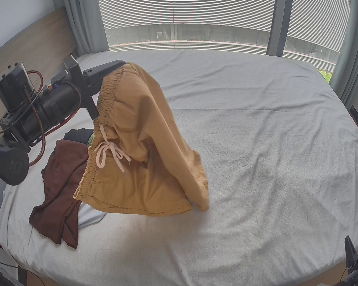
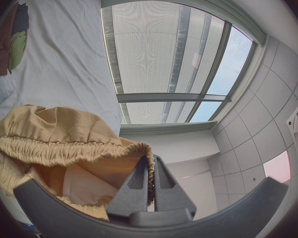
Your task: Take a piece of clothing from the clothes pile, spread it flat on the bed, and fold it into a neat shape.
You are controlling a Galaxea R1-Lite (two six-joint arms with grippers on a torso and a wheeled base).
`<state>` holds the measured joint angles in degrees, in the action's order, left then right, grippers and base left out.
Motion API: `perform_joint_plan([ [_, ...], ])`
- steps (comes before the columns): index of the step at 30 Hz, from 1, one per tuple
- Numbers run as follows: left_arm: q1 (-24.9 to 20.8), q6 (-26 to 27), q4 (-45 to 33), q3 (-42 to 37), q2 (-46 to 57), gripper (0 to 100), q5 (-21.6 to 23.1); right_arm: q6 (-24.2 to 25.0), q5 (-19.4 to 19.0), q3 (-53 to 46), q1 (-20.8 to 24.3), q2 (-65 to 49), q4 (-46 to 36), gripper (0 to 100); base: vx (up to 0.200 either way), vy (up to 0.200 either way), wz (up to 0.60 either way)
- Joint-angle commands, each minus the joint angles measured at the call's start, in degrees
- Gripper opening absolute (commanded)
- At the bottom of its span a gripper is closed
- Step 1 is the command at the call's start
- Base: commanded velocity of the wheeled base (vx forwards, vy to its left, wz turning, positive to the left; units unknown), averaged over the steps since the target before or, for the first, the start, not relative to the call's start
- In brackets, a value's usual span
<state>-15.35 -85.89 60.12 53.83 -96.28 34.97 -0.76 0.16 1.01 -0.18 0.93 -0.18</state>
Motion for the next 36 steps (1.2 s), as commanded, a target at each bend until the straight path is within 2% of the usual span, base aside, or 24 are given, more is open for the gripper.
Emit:
perform_joint_plan([
  [1, -1.35, -0.06, -0.01, -0.31, 2.06, 0, 0.01, -0.04, 0.02, -1.01, 0.01, -0.93, 0.01, 100, 0.0, 0.0, 0.0],
  [15, -5.83, -0.06, 0.08, -0.13, 1.01, 0, -0.26, -0.04, 0.02, -1.01, 0.01, -0.93, 0.01, 100, 0.0, 0.0, 0.0],
  [19, -7.24, -1.82, 3.25, 0.04, -0.13, 0, -0.26, -0.04, 0.02, -1.01, 0.01, -0.93, 0.01, 100, 0.0, 0.0, 0.0],
  [26, -8.65, -9.82, 14.23, 0.31, -3.56, 0, -0.26, -0.04, 0.02, -1.01, 0.01, -0.93, 0.01, 100, 0.0, 0.0, 0.0],
  [36, -12.25, -9.73, 15.73, 0.75, -6.2, 0, -0.35, -0.04, -0.25, -1.01, 0.01, -0.93, 0.01, 100, 0.0, 0.0, 0.0],
])
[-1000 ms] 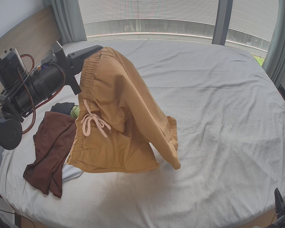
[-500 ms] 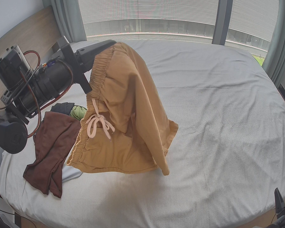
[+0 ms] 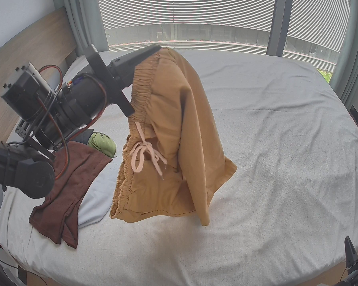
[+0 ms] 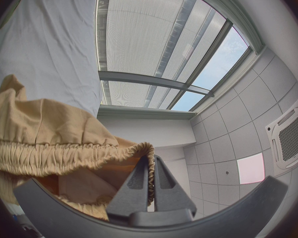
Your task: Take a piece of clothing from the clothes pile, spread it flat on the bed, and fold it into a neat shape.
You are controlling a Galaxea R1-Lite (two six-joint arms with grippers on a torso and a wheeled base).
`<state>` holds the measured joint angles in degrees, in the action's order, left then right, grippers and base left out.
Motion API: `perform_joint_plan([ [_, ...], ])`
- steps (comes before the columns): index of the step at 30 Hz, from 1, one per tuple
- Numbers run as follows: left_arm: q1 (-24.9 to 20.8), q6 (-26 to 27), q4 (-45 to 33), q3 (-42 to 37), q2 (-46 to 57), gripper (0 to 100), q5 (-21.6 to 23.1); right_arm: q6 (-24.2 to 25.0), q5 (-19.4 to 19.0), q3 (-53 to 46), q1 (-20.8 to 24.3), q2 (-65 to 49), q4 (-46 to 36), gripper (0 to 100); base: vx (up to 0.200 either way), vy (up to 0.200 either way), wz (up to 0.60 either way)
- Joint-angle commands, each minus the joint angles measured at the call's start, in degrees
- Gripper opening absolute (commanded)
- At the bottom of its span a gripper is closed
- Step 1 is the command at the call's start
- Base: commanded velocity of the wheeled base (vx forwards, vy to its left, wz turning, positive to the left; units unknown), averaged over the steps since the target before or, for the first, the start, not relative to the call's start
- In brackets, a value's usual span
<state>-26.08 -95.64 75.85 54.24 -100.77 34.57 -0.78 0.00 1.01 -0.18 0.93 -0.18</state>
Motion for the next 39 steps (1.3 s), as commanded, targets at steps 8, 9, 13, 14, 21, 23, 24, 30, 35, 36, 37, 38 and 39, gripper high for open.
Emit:
perform_joint_plan([
  [8, -4.69, 0.1, 0.0, 3.68, -3.03, 0, -0.03, -0.01, -0.09, -1.01, 0.01, -0.93, 0.01, 100, 0.0, 0.0, 0.0],
  [9, -5.13, 0.1, 0.0, 3.95, -3.03, 0, -0.03, -0.01, -0.09, -1.01, 0.01, -0.93, 0.01, 100, 0.0, 0.0, 0.0],
  [13, -6.88, -0.17, 0.0, 5.53, -3.12, 0, -0.21, -0.01, -0.09, -1.01, 0.01, -0.93, 0.01, 100, 0.0, 0.0, 0.0],
  [14, -7.59, -0.25, 0.0, 5.97, -3.21, 0, -0.65, -0.01, -0.09, -1.01, 0.01, -0.93, 0.01, 100, 0.0, 0.0, 0.0],
  [21, -9.87, -0.61, -0.09, 8.43, -4.09, 0, -1.88, -0.01, -0.09, -1.01, 0.01, -0.93, 0.01, 100, 0.0, 0.0, 0.0],
  [23, -10.66, -1.92, 0.0, 9.05, -4.44, 0, -1.97, -0.01, -0.09, -1.01, 0.01, -0.93, 0.01, 100, 0.0, 0.0, 0.0],
  [24, -10.75, -2.89, 0.0, 9.31, -4.61, 0, -1.97, -0.01, -0.09, -1.01, 0.01, -0.93, 0.01, 100, 0.0, 0.0, 0.0],
  [30, -10.66, -4.21, 1.23, 8.78, -8.3, 0, -3.99, -0.01, -0.09, -1.01, 0.01, -0.93, 0.01, 100, 0.0, 0.0, 0.0],
  [35, -9.34, -4.03, 6.24, 7.55, -11.91, 0, -4.51, -0.01, -0.09, -1.01, 0.01, -0.93, 0.01, 100, 0.0, 0.0, 0.0],
  [36, -8.38, -4.03, 7.03, 6.76, -12.0, 0, -4.51, -0.01, -0.09, -1.01, 0.01, -0.93, 0.01, 100, 0.0, 0.0, 0.0],
  [37, -7.67, -3.94, 7.47, 6.23, -12.0, 0, -4.51, -0.01, -0.09, -1.01, 0.01, -0.93, 0.01, 100, 0.0, 0.0, 0.0],
  [38, -6.62, -3.86, 8.0, 5.53, -11.91, 0, -4.43, -0.01, -0.09, -1.01, 0.01, -0.93, 0.01, 100, 0.0, 0.0, 0.0],
  [39, -5.48, -3.77, 8.53, 4.56, -11.64, 0, -4.34, -0.01, -0.09, -1.01, 0.01, -0.93, 0.01, 100, 0.0, 0.0, 0.0],
])
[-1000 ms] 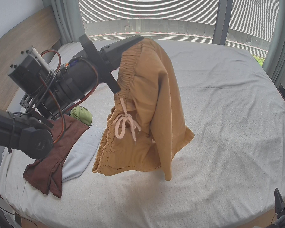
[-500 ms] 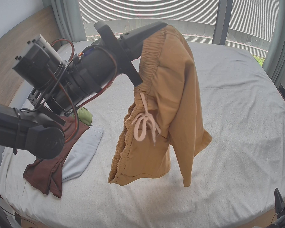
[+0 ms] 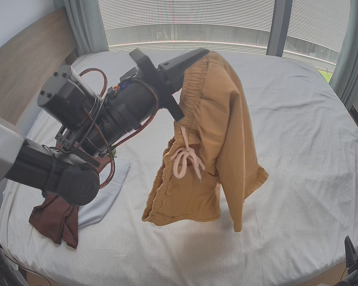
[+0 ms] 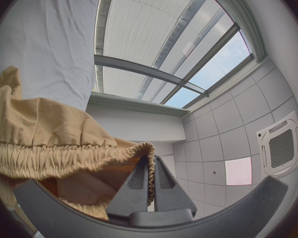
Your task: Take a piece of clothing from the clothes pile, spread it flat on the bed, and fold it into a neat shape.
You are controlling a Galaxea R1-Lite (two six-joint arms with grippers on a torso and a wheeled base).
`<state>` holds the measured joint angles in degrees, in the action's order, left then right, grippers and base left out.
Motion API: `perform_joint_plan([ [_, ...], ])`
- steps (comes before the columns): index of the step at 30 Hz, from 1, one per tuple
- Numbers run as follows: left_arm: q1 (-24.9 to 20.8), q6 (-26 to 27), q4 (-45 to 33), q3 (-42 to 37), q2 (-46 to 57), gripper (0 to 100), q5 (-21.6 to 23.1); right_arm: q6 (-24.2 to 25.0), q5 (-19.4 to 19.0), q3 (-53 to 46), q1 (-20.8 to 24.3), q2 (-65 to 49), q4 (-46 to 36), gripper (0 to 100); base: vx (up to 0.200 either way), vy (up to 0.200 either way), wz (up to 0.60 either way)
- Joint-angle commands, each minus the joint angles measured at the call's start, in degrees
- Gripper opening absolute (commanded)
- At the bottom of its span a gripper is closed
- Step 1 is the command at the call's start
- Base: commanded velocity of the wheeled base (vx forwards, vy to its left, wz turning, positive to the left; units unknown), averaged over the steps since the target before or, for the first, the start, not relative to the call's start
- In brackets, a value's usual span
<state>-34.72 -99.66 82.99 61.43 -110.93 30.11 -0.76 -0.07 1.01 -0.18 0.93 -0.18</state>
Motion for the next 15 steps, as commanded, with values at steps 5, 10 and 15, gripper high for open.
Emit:
perform_joint_plan([
  [5, 6.77, 3.59, 4.81, -8.25, -0.69, 0, 0.74, -0.04, -0.01, -1.01, 0.01, -0.93, 0.01, 100, 0.0, 0.0, 0.0],
  [10, 8.88, 6.32, 5.25, -12.03, 0.9, 0, 0.74, -0.04, -0.01, -1.01, 0.01, -0.93, -0.08, 100, 0.0, 0.0, 0.0],
  [15, 11.25, 8.6, 5.25, -14.76, 2.74, 0, 1.35, -0.04, -0.01, -1.01, 0.01, -0.93, -0.08, 100, 0.0, 0.0, 0.0],
])
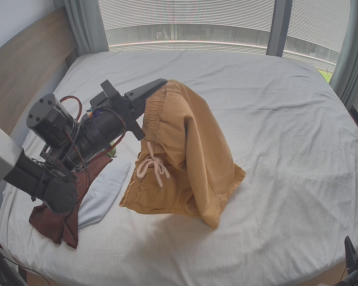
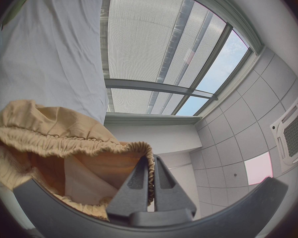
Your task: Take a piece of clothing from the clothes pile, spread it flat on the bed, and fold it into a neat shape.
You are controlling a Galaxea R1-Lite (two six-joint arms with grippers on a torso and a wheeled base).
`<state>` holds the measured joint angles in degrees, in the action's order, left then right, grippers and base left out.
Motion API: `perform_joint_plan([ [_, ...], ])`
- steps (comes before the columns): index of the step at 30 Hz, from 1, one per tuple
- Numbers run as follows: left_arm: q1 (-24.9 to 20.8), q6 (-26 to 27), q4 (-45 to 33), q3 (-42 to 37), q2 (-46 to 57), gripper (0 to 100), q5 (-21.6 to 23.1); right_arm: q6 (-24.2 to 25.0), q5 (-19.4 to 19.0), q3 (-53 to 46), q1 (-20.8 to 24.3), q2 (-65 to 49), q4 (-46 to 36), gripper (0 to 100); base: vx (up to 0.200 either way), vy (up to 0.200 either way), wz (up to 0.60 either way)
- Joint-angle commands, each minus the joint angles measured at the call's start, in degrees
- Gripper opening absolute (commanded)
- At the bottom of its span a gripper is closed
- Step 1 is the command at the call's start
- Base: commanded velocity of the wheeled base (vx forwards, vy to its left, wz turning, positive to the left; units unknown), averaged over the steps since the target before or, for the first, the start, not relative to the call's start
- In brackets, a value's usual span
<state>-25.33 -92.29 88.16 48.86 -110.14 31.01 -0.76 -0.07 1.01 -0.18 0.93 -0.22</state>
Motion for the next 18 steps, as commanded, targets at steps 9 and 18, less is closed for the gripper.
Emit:
perform_joint_plan([
  [9, 6.17, 7.3, 0.08, -6.94, 3.44, 0, 2.47, -0.04, -0.01, -1.01, 0.01, -0.93, 0.04, 100, 0.0, 0.0, 0.0],
  [18, 9.51, 9.77, 0.08, -8.52, 5.02, 0, 2.91, 0.14, 0.51, -1.01, 0.01, -0.93, 0.13, 100, 0.0, 0.0, 0.0],
])
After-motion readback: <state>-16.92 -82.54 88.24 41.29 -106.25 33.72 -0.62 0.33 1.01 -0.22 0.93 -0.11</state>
